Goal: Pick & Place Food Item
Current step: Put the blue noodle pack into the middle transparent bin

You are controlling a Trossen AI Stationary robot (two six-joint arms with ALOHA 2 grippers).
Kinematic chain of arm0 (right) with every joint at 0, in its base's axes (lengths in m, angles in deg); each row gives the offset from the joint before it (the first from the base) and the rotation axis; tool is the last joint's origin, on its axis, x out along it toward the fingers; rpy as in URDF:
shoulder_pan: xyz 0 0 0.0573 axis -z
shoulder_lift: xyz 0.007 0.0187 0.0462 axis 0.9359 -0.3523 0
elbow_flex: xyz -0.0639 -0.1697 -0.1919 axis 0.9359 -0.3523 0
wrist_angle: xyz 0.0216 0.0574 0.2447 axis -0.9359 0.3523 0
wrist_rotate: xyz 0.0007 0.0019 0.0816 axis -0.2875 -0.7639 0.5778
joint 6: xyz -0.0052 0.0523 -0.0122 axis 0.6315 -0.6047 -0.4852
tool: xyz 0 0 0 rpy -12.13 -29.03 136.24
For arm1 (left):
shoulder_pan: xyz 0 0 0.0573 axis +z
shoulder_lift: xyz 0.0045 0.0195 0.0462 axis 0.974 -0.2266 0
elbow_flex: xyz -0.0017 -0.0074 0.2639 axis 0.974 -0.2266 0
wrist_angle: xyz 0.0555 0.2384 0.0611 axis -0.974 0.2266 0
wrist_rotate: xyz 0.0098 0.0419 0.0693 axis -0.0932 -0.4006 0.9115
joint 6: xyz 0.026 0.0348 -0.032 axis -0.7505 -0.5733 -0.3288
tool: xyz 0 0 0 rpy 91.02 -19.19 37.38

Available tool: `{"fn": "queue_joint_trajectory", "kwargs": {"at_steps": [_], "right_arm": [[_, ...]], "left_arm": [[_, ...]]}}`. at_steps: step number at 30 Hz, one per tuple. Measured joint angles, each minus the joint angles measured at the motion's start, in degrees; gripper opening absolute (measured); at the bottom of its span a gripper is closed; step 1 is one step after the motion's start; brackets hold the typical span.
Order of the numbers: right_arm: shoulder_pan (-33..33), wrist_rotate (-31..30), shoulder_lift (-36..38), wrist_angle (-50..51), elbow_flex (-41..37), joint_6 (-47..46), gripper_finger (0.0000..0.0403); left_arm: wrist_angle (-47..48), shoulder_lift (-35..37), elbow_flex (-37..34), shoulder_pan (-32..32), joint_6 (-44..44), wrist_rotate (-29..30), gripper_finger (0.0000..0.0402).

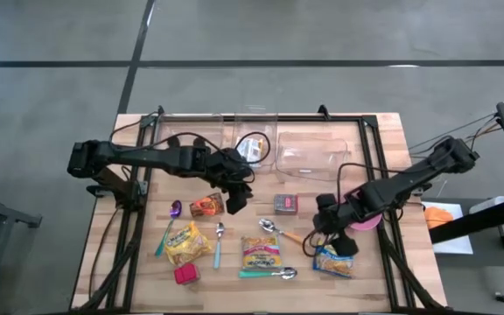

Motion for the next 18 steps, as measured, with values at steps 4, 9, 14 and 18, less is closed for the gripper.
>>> {"fn": "queue_joint_trajectory", "kwargs": {"at_steps": [4, 9, 14, 18], "right_arm": [[0.00, 3.60, -0.02, -4.21, -3.87, 7.65, 0.0324], [0.00, 5.03, -0.02, -9.98, -8.57, 11.93, 0.0324], [0.04, 5.10, -0.02, -15.03, -11.45, 14.83, 0.0324], [0.21, 5.58, -0.02, -17.82, -13.40, 15.86, 0.0321]], "left_arm": [[0.51, 0.02, -0.25, -0.09, 1.00, -0.02, 0.0105], [0.46, 0.05, -0.25, -0.09, 1.91, 0.00, 0.0105], [0.41, 0.05, -0.25, -0.09, 2.92, 0.03, 0.0105], [0.20, 0.05, -0.25, -0.09, 2.92, 0.09, 0.0105]]}}
